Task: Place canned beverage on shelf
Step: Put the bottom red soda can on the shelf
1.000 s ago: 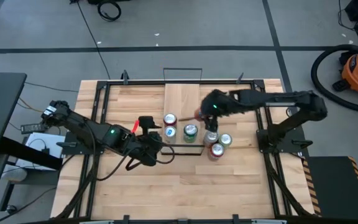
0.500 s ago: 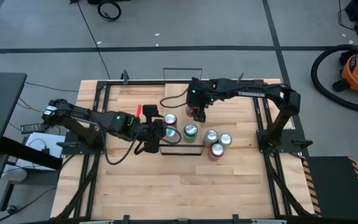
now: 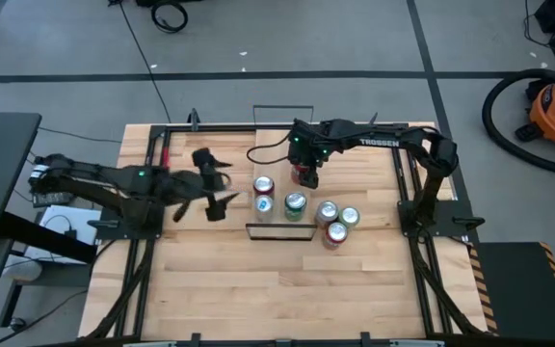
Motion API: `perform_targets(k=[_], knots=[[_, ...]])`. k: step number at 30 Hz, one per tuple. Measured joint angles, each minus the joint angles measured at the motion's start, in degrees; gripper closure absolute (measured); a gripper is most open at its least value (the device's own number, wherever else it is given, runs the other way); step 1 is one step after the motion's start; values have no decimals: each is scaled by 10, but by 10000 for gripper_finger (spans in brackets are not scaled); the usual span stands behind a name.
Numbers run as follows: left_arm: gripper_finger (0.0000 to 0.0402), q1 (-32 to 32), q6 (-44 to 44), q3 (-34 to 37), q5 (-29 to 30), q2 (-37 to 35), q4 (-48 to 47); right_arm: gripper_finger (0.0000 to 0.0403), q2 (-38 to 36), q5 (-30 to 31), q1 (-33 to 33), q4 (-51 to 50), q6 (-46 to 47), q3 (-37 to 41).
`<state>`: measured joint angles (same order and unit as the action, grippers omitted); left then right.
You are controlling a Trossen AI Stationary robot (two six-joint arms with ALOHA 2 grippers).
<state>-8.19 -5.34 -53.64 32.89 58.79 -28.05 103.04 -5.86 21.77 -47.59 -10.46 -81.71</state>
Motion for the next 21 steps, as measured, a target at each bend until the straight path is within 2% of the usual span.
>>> perform_targets(k=[4, 12, 21], knots=[[13, 11, 10, 28, 13, -44, 51, 84, 0, -14, -4, 12, 17, 1], [13, 16, 23, 31, 23, -60, 51, 83, 0, -28, -11, 16, 30, 5], [13, 16, 23, 31, 24, -60, 51, 37, -1, 1, -37, 17, 43, 5]])
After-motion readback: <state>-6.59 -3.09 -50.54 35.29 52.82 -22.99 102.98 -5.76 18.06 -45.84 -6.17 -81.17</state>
